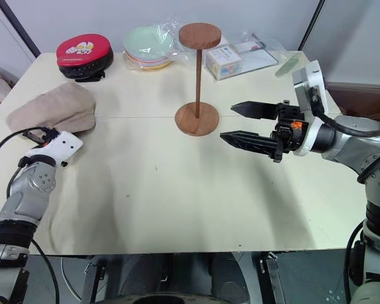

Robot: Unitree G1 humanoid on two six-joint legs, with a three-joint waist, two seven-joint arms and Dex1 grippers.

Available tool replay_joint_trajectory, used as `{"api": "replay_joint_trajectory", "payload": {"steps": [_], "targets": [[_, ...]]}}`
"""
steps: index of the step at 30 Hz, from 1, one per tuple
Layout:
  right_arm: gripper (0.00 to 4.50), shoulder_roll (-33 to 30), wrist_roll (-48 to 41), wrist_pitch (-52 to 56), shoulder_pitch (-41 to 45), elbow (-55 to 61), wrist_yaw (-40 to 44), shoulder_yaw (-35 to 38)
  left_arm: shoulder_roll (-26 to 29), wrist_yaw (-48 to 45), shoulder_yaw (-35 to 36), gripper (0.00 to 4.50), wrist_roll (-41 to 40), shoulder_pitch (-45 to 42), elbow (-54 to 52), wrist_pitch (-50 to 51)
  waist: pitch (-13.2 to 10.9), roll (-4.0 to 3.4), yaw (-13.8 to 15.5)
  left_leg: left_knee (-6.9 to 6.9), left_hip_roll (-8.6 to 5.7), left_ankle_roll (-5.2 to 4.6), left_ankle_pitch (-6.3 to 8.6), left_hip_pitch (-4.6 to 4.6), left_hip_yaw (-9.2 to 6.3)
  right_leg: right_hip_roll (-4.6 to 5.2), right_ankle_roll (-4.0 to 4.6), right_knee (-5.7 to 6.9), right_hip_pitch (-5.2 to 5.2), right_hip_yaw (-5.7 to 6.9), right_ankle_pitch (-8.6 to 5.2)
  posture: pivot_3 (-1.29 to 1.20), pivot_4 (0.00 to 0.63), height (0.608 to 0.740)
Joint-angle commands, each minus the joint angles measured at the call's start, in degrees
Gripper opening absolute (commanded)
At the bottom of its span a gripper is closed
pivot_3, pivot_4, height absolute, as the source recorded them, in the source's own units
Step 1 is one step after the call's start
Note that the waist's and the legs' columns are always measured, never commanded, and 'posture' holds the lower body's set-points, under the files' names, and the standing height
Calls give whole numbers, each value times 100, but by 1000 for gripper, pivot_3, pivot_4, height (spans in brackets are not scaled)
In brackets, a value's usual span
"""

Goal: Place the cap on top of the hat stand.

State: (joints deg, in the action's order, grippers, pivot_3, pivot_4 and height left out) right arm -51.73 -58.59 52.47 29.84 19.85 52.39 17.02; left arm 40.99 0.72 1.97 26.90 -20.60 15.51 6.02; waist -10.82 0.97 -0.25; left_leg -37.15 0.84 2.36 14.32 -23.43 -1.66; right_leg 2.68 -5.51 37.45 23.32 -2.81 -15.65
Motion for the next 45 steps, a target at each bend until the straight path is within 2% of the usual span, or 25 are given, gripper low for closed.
{"api": "replay_joint_trajectory", "payload": {"steps": [1, 7, 11, 15, 20, 23, 26, 32, 33, 35, 39, 41, 45], "targets": [[4500, -250, 112, -252, 32, -128, 83, 439, 164, -247, 233, 24, -217, -1002, -958, -168, -8, 14, 64, -2, -1, 0, 0, -3, -2, -2, -1, -2, 1, 2, 1, 0, 150, 740], [4500, -559, 128, -344, -92, -285, 153, 953, -232, -575, -250, 24, -434, -2745, -1532, -1013, -11, 23, 95, -8, -20, -2, 1, -13, 8, 2, -22, -34, -7, -4, 13, 0, 150, 740], [4500, -671, 83, -324, -266, -263, 66, 1297, -711, -941, -751, 24, -526, -3276, -1620, -1593, -7, 16, 71, -6, -21, -12, 7, -9, 18, -1, -26, -36, -6, -12, 11, 0, 150, 740], [4500, -653, -65, -235, -505, -69, -87, 1588, -1040, -1244, -1334, 24, -269, -3148, -1424, -1889, -6, 14, 50, -5, -19, -13, 6, 0, 17, -12, -25, -24, -7, -13, 11, 0, 150, 740], [4500, -599, -159, -213, -805, 158, -308, 1772, -1045, -1263, -1690, 24, 425, -2711, -1309, -1785, -6, 13, -37, -4, -19, -13, 6, 1, 16, -14, -26, -22, -6, -15, 11, 0, 150, 740], [4500, -570, -257, -216, -889, 219, -436, 1838, -1197, -1346, -1837, 24, 358, -2503, -1371, -2083, -6, 14, -34, -5, -18, -13, 6, -2, 15, -13, -26, -23, -4, -15, 10, 0, 150, 740], [4500, -529, -218, -291, -882, 223, -575, 1750, -1221, -1441, -1938, 1018, 285, -2349, -1264, -2458, -6, 14, -11, -7, -19, -13, 6, -4, 14, -10, -26, -24, -6, -15, 10, 0, 150, 740], [4500, -506, 312, -614, -1011, 367, -668, 1298, -1083, -1652, -1647, 4072, 111, -1995, -1476, -2598, -5, 13, -38, -8, -19, -13, 6, -2, 13, -11, -26, -23, -8, -15, 10, 0, 150, 740], [4500, -486, 422, -666, -1028, 369, -718, 1197, -1012, -1772, -1564, 4464, -38, -1855, -1607, -2575, -5, 12, -54, -7, -19, -13, 6, -2, 13, -11, -26, -23, -8, -15, 10, 0, 150, 740], [4500, -497, 889, -925, -1125, 407, -784, 894, -864, -2107, -1369, 4464, -473, -1519, -1959, -2481, -5, 11, -71, -6, -14, -13, 6, 0, 16, -14, -26, -23, -6, -17, 10, 0, 150, 740], [4500, -443, 2163, -1628, -1295, 594, -1083, -35, -496, -3266, -708, 4464, -2196, -501, -3070, -1347, -5, 11, -75, -4, -5, -13, 6, 1, 16, -14, -25, -21, -4, -16, 10, 0, 150, 740], [4500, -339, 2946, -2079, -1200, 672, -1372, -615, -234, -3869, -267, 4464, -3329, -4, -3590, -210, -6, 10, -69, -5, -1, -13, 6, 1, 16, -13, -24, -19, -4, -16, 9, 0, 150, 740], [4500, -1, 4749, -3193, -775, 646, -2044, -1747, 380, -4457, 1241, 4464, -6177, 347, -4093, 2607, -10, 10, -85, -10, 0, -12, 6, 2, 13, -16, -23, -14, -1, -12, 8, 0, 150, 740]]}}
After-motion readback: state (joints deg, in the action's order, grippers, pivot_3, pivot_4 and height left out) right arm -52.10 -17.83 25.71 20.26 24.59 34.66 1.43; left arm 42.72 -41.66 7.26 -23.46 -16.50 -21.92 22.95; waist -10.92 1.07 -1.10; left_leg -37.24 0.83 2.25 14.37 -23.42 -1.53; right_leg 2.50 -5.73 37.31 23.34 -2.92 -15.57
